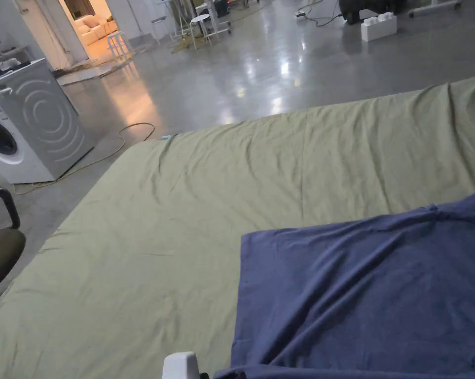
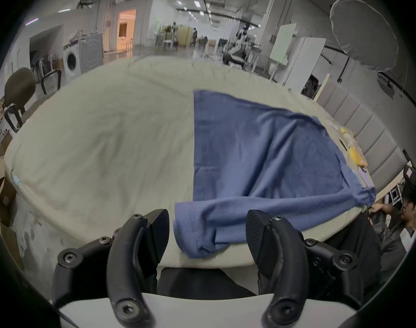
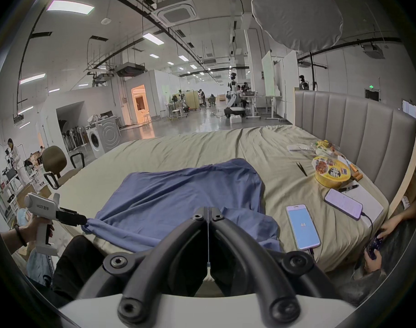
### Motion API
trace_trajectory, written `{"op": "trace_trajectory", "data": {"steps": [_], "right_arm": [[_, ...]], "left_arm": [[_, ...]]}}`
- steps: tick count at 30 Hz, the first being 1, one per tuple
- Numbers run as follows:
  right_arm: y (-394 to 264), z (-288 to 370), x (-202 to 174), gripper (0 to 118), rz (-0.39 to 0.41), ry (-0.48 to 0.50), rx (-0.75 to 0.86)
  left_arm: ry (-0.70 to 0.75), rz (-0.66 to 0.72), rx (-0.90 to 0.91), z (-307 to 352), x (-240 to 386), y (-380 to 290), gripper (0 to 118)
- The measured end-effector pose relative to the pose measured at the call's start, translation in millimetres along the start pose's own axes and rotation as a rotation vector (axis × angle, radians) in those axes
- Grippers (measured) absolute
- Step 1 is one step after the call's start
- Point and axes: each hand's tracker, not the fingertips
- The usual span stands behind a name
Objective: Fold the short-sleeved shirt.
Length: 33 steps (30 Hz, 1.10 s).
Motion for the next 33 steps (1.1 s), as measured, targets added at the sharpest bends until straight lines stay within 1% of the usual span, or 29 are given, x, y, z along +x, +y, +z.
{"op": "trace_trajectory", "data": {"steps": [2, 3, 4, 5, 6, 7, 9, 11, 13, 14, 15, 16, 17, 18, 19, 20, 21, 22, 24, 25, 26, 27, 28, 30, 32, 33], "right_arm": [[-1.2, -0.4, 1.6, 1, -0.006, -0.003, -0.011], [-1.5, -0.4, 2.0, 1, -0.008, -0.009, -0.016], [-0.8, -0.6, 1.8, 1, -0.009, -0.013, -0.022], [-2.2, -0.4, 3.1, 1, -0.011, -0.017, -0.028], [-3.6, 0.0, 4.5, 1, -0.014, -0.025, -0.035], [-5.0, 0.6, 6.3, 1, -0.018, -0.03, -0.041], [-6.6, 0.9, 12.2, 1, -0.029, -0.047, -0.054], [-9.2, 0.4, 19.3, 1, -0.045, -0.073, -0.068], [-11.0, -5.5, 30.4, 1, -0.064, -0.106, -0.089], [-13.5, -10.9, 37.6, 1, -0.078, -0.125, -0.104], [-20.0, -18.3, 49.6, 4, -0.104, -0.146, -0.126], [-30.4, -29.0, 67.3, 16, -0.135, -0.149, -0.162], [-34.9, -38.8, 78.5, 39, -0.162, -0.153, -0.21], [-42.6, -52.3, 87.8, 64, -0.182, -0.151, -0.278], [-50.5, -63.4, 97.3, 69, -0.192, -0.164, -0.313], [-57.7, -76.2, 105.7, 68, -0.18, -0.181, -0.352], [-64.3, -88.3, 111.0, 68, -0.159, -0.198, -0.396], [-69.4, -98.0, 114.8, 68, -0.149, -0.209, -0.411], [-79.9, -119.2, 118.1, 67, -0.126, -0.182, -0.435], [-82.5, -126.3, 119.9, 63, -0.12, -0.166, -0.447], [-84.3, -132.5, 121.7, 47, -0.118, -0.153, -0.461], [-84.9, -135.5, 123.1, 13, -0.117, -0.133, -0.464], [-83.2, -137.1, 118.8, 5, -0.122, -0.13, -0.456], [-79.6, -135.6, 115.2, 5, -0.126, -0.13, -0.455], [-71.4, -124.8, 107.4, 4, -0.109, -0.132, -0.382], [-65.3, -119.1, 106.7, 4, -0.116, -0.139, -0.366]], "left_arm": [[-0.001, -0.007, -0.023, -7.6, 0.0, 2.3, 68], [-0.029, 0.002, -0.033, -10.0, -2.0, 3.6, 63], [-0.073, 0.028, -0.041, -13.4, -2.2, 4.8, 45], [-0.029, 0.034, -0.039, -16.9, -1.1, 5.2, 21], [0.007, 0.031, -0.064, -21.6, -1.1, 5.7, 15], [-0.005, 0.021, -0.108, -26.9, -1.2, 5.4, 15], [-0.022, 0.027, -0.121, -30.9, 0.4, 4.8, 12], [-0.012, 0.02, -0.129, -32.0, 3.0, 9.0, 11], [0.001, -0.017, -0.146, -34.9, 7.7, 9.2, 11], [0.017, -0.071, -0.152, -31.3, 2.3, 7.7, 11], [0.031, -0.117, -0.157, -31.2, 2.0, 8.2, 11], [0.045, -0.134, -0.165, -31.1, 1.4, 8.1, 11], [0.056, -0.153, -0.172, -34.2, 14.8, 7.2, 11], [0.065, -0.175, -0.16, -32.1, 16.7, 4.7, 11], [0.071, -0.193, -0.159, -30.1, 17.7, 1.1, 11], [0.074, -0.2, -0.158, -27.5, 18.8, -2.9, 11], [0.076, -0.2, -0.158, -37.4, 37.1, 3.4, 11], [0.078, -0.196, -0.158, -35.5, 38.7, 1.4, 11], [0.078, -0.192, -0.158, -30.6, 40.7, -4.9, 11], [0.077, -0.188, -0.157, -39.5, 26.6, 0.1, 11], [0.076, -0.185, -0.156, -38.1, 25.9, -2.4, 11], [0.075, -0.181, -0.155, -36.5, 26.0, -5.1, 11], [0.074, -0.183, -0.155, -34.6, 26.5, -7.9, 10], [0.084, -0.19, -0.151, -27.6, 48.8, -6.9, 8], [0.074, -0.206, -0.128, -14.6, 60.5, -12.8, 7], [0.066, -0.211, -0.091, -15.2, 41.4, 3.2, 6]]}}
